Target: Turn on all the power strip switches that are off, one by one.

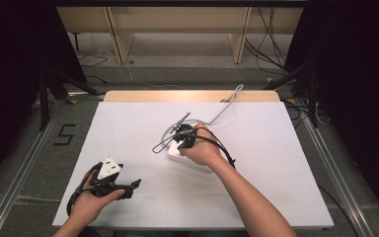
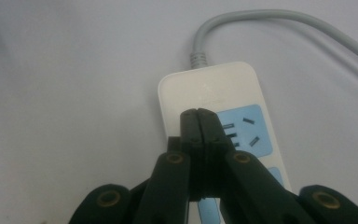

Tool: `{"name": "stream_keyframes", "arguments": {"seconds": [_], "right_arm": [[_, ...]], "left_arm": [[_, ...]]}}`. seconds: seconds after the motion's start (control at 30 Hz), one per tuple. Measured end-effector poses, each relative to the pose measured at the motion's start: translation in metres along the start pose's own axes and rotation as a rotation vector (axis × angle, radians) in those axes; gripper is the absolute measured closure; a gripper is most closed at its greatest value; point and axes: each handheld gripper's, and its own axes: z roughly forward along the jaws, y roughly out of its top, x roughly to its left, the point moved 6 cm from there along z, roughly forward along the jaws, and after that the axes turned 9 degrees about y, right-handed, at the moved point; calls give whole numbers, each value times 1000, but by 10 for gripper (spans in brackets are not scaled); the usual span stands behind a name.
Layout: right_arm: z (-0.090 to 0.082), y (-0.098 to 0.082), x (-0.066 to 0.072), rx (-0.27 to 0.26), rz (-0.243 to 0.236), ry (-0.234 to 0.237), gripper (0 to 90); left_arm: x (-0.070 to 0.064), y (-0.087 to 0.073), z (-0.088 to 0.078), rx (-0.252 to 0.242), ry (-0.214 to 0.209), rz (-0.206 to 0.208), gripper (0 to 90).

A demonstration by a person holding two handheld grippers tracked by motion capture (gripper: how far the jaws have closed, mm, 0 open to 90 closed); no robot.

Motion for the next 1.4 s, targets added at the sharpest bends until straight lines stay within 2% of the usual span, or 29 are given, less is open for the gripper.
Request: {"name": "stream_keyframes", "arguments": {"seconds": [0.5,0.83,1.03,1.07,1.3,1.4], "right_arm": [[10,-2,-4,53,3,0,900],[13,-1,-6,56,10,-1,900],[13,0,-6,77,20,-2,900],[13,0,-7,80,7,0,900],[14,0,-7,91,28,4,900],[15,0,-7,91,20,-1,900]], "left_arm": [[0,0,0,0,1,11,168],[-1,0,0,-3,0,10,168],[0,0,0,1,-1,12,168],[0,0,0,1,0,11,168],[0,0,0,0,1,12,168],[0,0,0,0,1,12,168]]}}
